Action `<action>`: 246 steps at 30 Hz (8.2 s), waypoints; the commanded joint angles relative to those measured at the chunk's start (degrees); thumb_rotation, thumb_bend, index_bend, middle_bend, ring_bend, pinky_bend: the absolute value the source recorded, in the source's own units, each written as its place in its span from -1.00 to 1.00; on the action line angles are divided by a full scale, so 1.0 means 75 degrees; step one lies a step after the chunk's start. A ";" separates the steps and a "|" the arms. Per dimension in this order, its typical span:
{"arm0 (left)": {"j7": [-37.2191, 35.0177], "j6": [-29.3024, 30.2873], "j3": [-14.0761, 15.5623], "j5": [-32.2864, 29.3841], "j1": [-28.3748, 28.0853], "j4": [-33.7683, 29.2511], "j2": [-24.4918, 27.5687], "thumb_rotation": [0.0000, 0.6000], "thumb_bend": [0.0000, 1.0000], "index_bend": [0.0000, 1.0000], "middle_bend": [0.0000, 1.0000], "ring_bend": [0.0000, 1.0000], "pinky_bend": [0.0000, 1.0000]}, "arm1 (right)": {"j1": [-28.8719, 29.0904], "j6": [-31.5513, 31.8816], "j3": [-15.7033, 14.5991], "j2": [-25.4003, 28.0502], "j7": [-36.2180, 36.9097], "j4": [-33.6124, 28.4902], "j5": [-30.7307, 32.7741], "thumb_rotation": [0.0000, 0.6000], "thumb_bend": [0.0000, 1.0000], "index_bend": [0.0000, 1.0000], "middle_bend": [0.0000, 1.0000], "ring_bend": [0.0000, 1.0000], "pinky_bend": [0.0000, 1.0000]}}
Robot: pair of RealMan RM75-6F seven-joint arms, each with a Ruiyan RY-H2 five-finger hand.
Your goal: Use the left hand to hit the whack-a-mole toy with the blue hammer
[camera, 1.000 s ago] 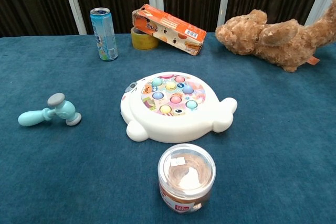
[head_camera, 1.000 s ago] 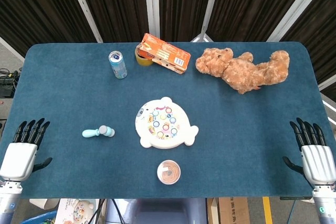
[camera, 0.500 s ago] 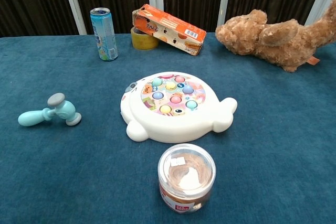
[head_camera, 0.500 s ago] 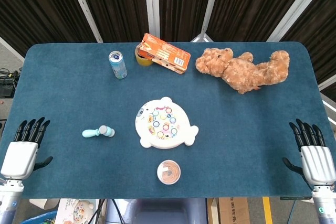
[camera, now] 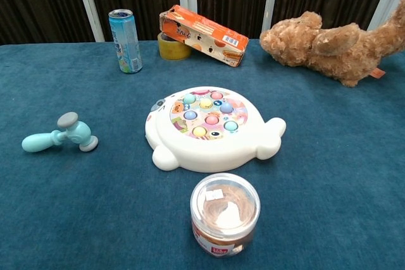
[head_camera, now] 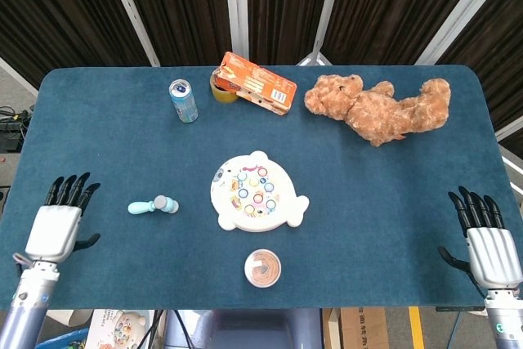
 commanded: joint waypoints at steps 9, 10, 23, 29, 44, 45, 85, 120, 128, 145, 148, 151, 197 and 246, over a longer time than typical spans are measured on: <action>0.1466 -0.0500 -0.0811 -0.1792 -0.1012 0.0166 -0.1168 1.00 -0.43 -0.21 -0.84 -1.00 -0.87 | 0.0003 -0.0048 -0.0013 0.0038 0.0128 -0.0031 0.0012 1.00 -0.61 -1.00 -1.00 -1.00 -1.00; 0.1586 -0.0514 -0.0843 -0.1932 -0.1095 0.0220 -0.1298 1.00 -0.41 -0.21 -0.83 -1.00 -0.87 | 0.0006 -0.0054 -0.0012 0.0042 0.0142 -0.0035 0.0014 1.00 -0.61 -1.00 -1.00 -1.00 -1.00; 0.2263 -0.0480 -0.0835 -0.2840 -0.1672 0.0841 -0.2403 1.00 -0.34 -0.12 -0.81 -1.00 -0.86 | 0.0015 -0.0113 -0.0005 0.0074 0.0254 -0.0059 0.0068 1.00 -0.61 -1.00 -1.00 -1.00 -1.00; 0.2289 -0.0455 -0.0799 -0.3025 -0.1788 0.1006 -0.2656 1.00 -0.33 -0.08 -0.80 -1.00 -0.86 | 0.0017 -0.0126 -0.0007 0.0082 0.0280 -0.0072 0.0074 1.00 -0.61 -1.00 -1.00 -1.00 -1.00; 0.2177 -0.0422 -0.0670 -0.3242 -0.1992 0.1293 -0.3056 1.00 -0.28 -0.05 -0.79 -1.00 -0.86 | 0.0018 -0.0169 -0.0017 0.0122 0.0397 -0.0109 0.0093 1.00 -0.61 -1.00 -1.00 -1.00 -1.00; 0.2166 -0.0427 -0.0666 -0.3267 -0.1997 0.1294 -0.3069 1.00 -0.28 -0.05 -0.79 -1.00 -0.86 | 0.0016 -0.0167 -0.0019 0.0124 0.0403 -0.0109 0.0090 1.00 -0.61 -1.00 -1.00 -1.00 -1.00; 0.1863 -0.0292 -0.0614 -0.3607 -0.2256 0.1535 -0.3353 1.00 0.02 0.08 -0.55 -0.88 -0.74 | 0.0007 -0.0204 -0.0030 0.0164 0.0506 -0.0141 0.0120 1.00 -0.61 -1.00 -1.00 -1.00 -1.00; 0.2841 -0.0319 -0.1290 -0.2300 -0.3346 0.0776 -0.2756 1.00 0.25 0.32 -0.03 -0.24 0.00 | 0.0019 -0.0262 -0.0037 0.0163 0.0511 -0.0156 0.0150 1.00 -0.61 -1.00 -1.00 -1.00 -1.00; 0.3944 -0.0603 -0.1801 -0.3228 -0.4205 0.0767 -0.3149 1.00 0.25 0.32 -0.03 -0.24 0.00 | 0.0046 -0.0327 -0.0010 0.0169 0.0555 -0.0161 0.0222 1.00 -0.61 -1.00 -1.00 -1.00 -1.00; 0.4784 -0.0840 -0.1820 -0.4199 -0.5415 0.1793 -0.4078 1.00 0.24 0.32 -0.02 -0.24 0.00 | 0.0075 -0.0313 -0.0005 0.0159 0.0578 -0.0101 0.0159 1.00 -0.61 -1.00 -1.00 -1.00 -1.00; 0.4779 -0.0839 -0.1787 -0.4288 -0.5526 0.1970 -0.4222 1.00 0.24 0.32 -0.02 -0.24 0.00 | 0.0083 -0.0325 0.0003 0.0155 0.0598 -0.0094 0.0173 1.00 -0.61 -1.00 -1.00 -1.00 -1.00; 0.4754 -0.0851 -0.1747 -0.4361 -0.5617 0.2152 -0.4350 1.00 0.24 0.32 -0.02 -0.24 0.00 | 0.0081 -0.0344 0.0005 0.0167 0.0634 -0.0105 0.0204 1.00 -0.61 -1.00 -1.00 -1.00 -1.00; 0.4361 -0.0721 -0.1454 -0.4473 -0.6127 0.2435 -0.4731 1.00 0.24 0.32 -0.03 -0.24 0.00 | 0.0098 -0.0461 -0.0003 0.0258 0.0773 -0.0241 0.0301 1.00 -0.61 -1.00 -1.00 -1.00 -1.00; 0.2024 -0.0041 0.0481 -0.3160 -0.3824 0.1178 -0.2401 1.00 0.24 0.30 -0.03 -0.24 0.00 | 0.0073 -0.0414 -0.0022 0.0179 0.0492 -0.0346 0.0321 1.00 -0.61 -1.00 -1.00 -1.00 -1.00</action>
